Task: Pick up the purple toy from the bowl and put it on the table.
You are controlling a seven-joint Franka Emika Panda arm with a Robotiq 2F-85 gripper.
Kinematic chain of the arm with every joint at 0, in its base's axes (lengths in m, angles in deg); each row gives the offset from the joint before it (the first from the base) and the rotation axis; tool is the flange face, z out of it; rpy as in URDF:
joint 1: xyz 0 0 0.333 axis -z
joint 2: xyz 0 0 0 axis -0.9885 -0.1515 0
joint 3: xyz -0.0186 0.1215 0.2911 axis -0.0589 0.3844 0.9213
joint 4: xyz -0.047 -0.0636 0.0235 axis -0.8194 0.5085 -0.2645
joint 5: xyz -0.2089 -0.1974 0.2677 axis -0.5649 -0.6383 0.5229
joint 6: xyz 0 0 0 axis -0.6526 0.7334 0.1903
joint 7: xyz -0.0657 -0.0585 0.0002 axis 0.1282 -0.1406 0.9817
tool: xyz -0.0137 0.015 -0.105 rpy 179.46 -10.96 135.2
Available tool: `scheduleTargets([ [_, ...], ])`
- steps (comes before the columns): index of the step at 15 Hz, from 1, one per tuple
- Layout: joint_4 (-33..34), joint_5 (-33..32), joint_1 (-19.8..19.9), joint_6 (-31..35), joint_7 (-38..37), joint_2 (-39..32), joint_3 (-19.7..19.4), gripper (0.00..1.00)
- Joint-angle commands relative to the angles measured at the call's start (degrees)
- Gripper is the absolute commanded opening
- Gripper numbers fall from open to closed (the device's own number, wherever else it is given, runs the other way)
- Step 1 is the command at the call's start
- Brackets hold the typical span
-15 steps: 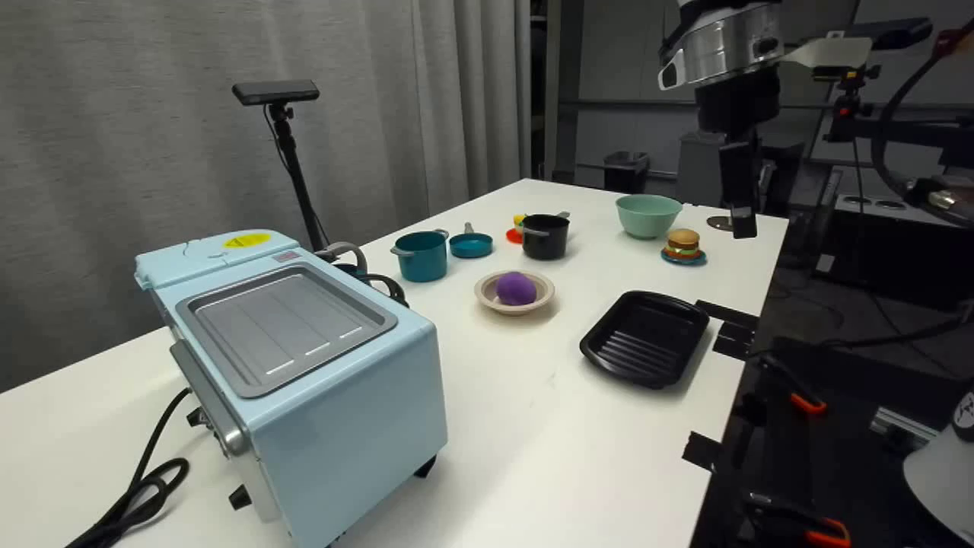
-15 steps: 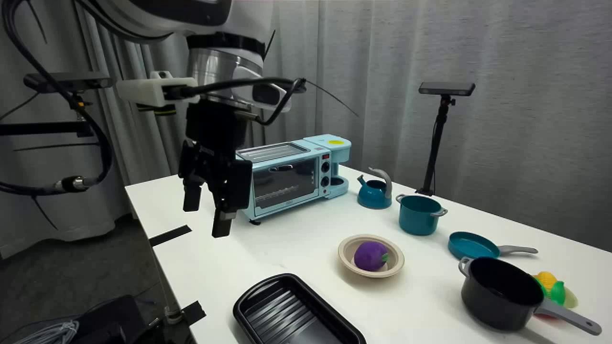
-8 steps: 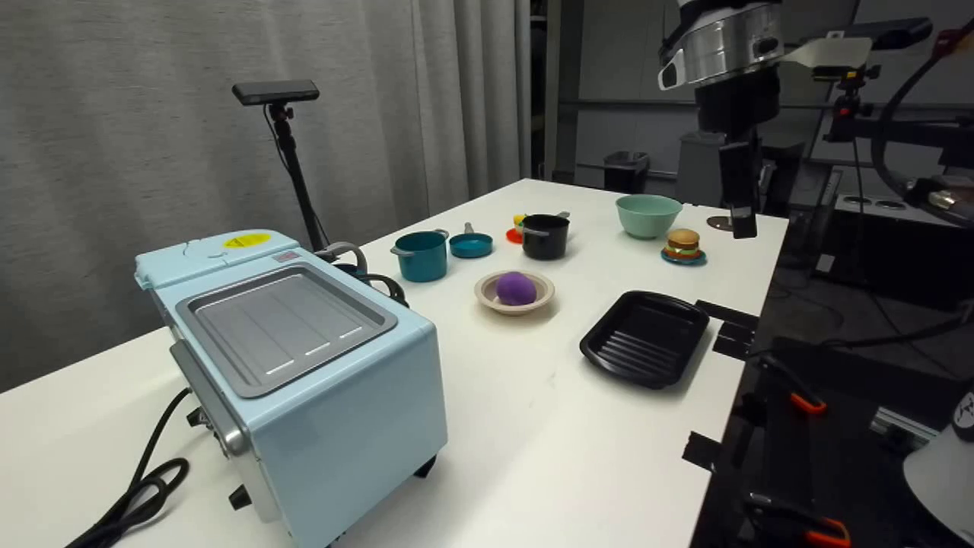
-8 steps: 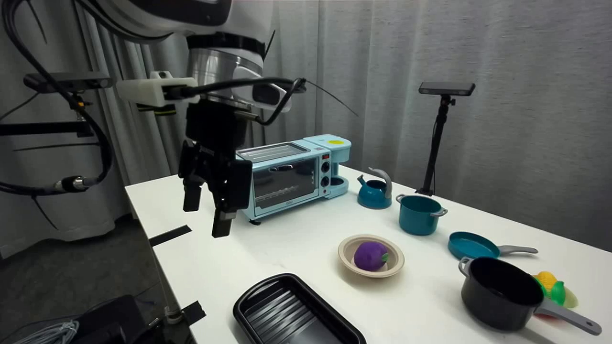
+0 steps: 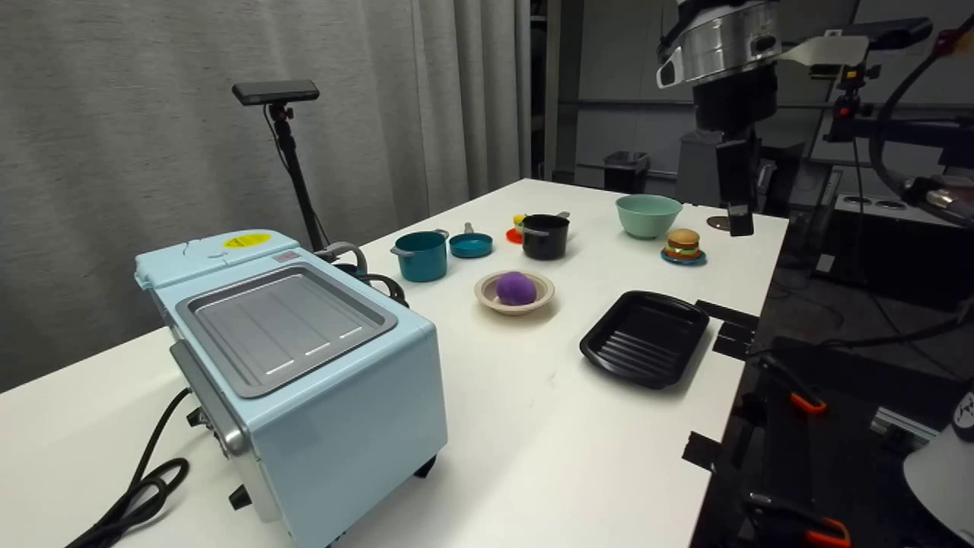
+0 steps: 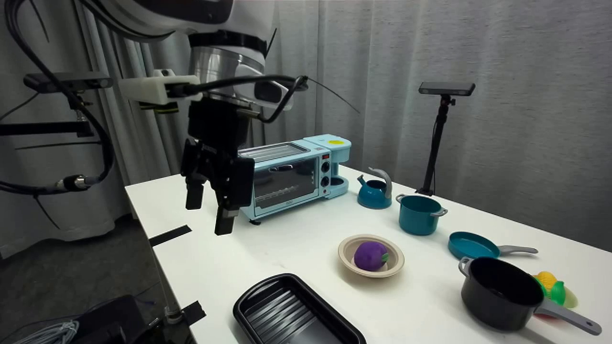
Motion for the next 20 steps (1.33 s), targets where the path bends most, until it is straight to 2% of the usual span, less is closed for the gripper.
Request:
scheduleTargets([
  [1,4.81,-0.39,0.79,1.07,0.56,-4.69,-0.91,1.0],
  [5,10.75,-0.85,1.37,5.56,0.99,-11.61,-1.74,1.0],
  [10,17.91,-0.22,1.39,16.86,1.53,-24.28,-2.25,1.0],
  [13,24.08,-0.23,1.95,21.17,1.68,-32.57,-2.59,1.0],
  [17,33.9,0.24,2.88,23.59,1.9,-44.0,-2.91,1.0],
  [20,41.84,-0.14,3.71,22.89,1.41,-52.52,-2.84,1.0],
])
